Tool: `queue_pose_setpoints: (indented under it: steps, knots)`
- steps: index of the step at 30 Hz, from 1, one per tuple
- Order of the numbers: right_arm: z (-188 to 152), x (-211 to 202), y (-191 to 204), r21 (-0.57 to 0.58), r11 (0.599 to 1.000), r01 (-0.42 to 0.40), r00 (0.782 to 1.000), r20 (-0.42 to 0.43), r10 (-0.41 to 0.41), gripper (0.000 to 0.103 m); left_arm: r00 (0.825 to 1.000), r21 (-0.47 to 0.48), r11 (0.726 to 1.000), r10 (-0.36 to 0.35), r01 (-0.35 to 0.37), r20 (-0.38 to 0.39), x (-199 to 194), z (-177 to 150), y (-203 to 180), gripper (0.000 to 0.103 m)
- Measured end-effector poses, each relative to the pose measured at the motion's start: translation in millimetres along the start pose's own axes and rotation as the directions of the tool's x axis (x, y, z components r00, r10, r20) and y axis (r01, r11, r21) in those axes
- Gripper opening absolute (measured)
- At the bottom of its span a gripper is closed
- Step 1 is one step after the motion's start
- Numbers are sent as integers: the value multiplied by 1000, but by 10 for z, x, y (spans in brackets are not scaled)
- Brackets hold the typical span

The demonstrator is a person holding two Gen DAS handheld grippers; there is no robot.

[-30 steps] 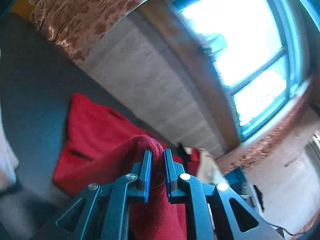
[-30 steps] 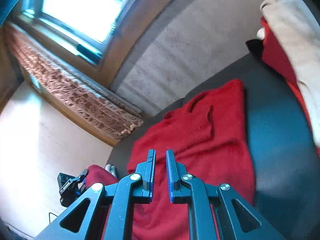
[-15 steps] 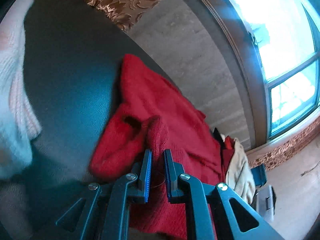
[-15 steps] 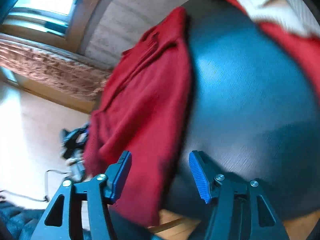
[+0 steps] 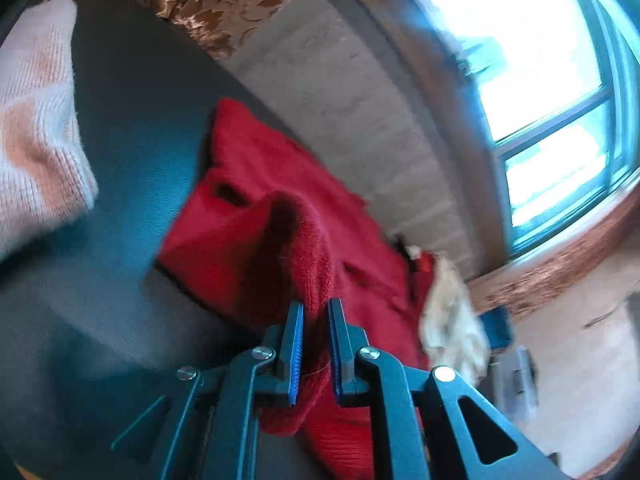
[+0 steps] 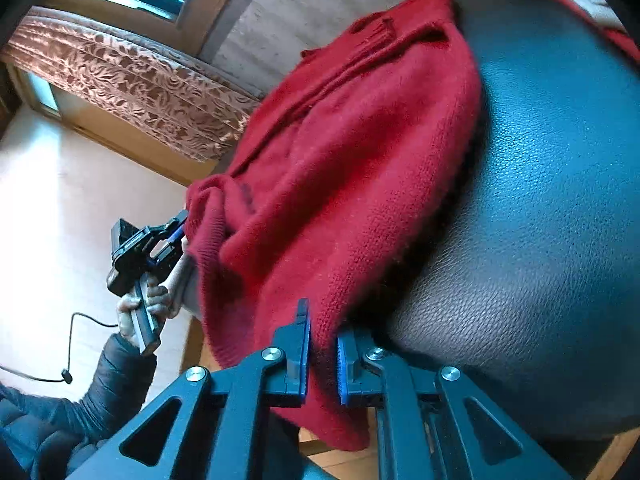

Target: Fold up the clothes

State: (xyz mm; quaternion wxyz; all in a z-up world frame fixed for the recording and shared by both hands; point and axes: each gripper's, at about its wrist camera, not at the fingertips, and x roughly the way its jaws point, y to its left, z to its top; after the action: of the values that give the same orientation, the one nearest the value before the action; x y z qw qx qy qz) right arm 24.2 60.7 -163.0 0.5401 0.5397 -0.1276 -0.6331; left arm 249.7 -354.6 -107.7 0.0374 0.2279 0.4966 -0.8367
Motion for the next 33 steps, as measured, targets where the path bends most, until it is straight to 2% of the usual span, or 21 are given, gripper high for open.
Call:
queue_pose_setpoints:
  steps: [4,6,8,9,11,13,14,16,18,21,24,30,33]
  knots:
    - [186,-84,67,22,994,-105,992,80,103,11,990,-2,993,-118,118,75,-111,189,-255,10]
    - [511,-80,75,18,992,-123,985,126,119,11,981,0,988,-156,157,112,-91,351,-370,10]
    - [836,-75,82,12,990,-140,976,172,136,11,975,5,985,-172,173,144,21,537,-468,8]
    - [998,-73,86,9,989,-149,970,194,144,11,972,-1,985,-169,172,160,103,646,-472,0]
    - [1323,-69,93,2,986,-166,958,240,160,11,968,-14,986,-160,166,193,274,864,-476,1]
    - [1634,-56,83,-3,984,-177,944,281,171,11,973,-30,994,-94,103,210,538,1045,-440,1]
    - [1746,-2,7,9,987,-158,947,286,149,11,980,-44,997,-50,59,190,695,1097,-365,1]
    - [2023,223,-192,52,994,-92,961,266,75,12,988,-69,997,40,-30,148,1005,1190,-213,1]
    - [2191,501,-438,97,995,-6,978,210,-15,12,988,-92,988,128,-121,82,1278,1155,-26,1]
    - [2197,818,-740,143,989,42,990,130,-61,7,974,-76,971,226,-226,-1,1479,1022,191,0]
    - [2080,771,-759,116,993,1,987,159,-20,7,975,-30,975,222,-222,-10,1416,788,229,1]
    - [1433,494,-654,40,999,3,996,86,-7,7,975,-9,975,222,-222,-24,1043,287,241,1]
    - [1144,366,-622,48,999,1,997,75,-5,7,966,19,966,259,-259,-14,819,157,150,1]
